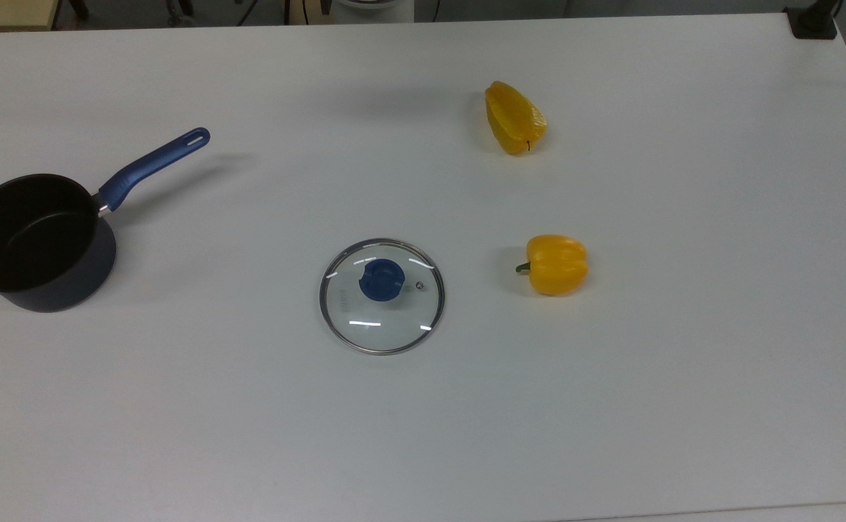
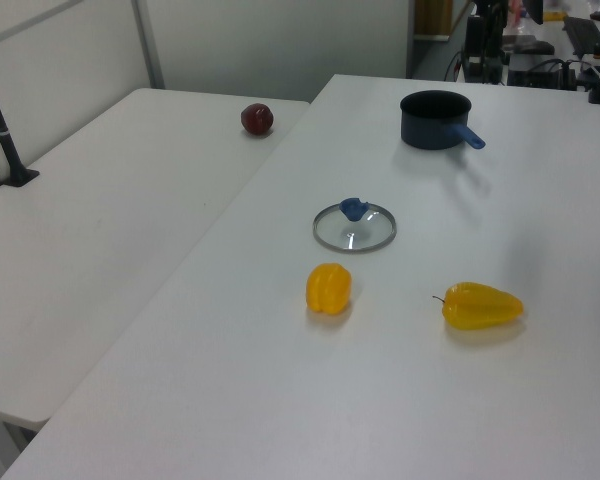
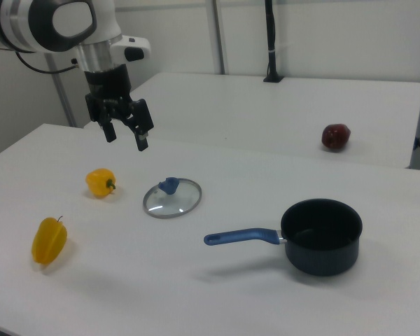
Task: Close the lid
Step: 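Move the gripper down over the glass lid's blue knob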
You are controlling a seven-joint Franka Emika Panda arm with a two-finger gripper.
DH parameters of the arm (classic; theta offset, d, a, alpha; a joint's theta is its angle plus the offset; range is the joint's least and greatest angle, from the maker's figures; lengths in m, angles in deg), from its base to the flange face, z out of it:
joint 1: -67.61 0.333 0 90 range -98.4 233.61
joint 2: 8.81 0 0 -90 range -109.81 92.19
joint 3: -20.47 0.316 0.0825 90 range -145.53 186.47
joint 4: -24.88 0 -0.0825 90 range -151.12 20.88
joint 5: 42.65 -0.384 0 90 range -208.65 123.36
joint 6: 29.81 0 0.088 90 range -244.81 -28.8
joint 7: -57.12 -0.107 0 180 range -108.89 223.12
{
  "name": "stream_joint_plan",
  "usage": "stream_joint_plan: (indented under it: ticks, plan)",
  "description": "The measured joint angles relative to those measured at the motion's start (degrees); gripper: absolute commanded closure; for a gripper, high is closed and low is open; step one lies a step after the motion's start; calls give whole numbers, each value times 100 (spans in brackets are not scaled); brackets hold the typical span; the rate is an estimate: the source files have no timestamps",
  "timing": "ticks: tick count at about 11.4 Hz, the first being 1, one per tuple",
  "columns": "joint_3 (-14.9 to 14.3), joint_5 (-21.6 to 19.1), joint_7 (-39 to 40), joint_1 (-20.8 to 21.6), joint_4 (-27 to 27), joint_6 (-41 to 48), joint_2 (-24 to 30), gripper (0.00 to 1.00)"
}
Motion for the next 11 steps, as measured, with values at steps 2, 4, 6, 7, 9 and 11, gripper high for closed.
stream_joint_plan:
  ticks: [2, 4, 6, 7, 9, 11]
  plan:
    - [0, 0, 0, -6, -2, -81, -10, 0]
    - [0, 0, 0, -9, -6, -189, -70, 0]
    - [4, -1, 0, -5, -14, -506, -192, 0]
    - [7, -4, 0, -1, -17, -687, -260, 0]
    - [35, -8, -35, 19, -32, -1239, -518, 0]
    - [68, -13, -320, 121, -47, -1727, -821, 0]
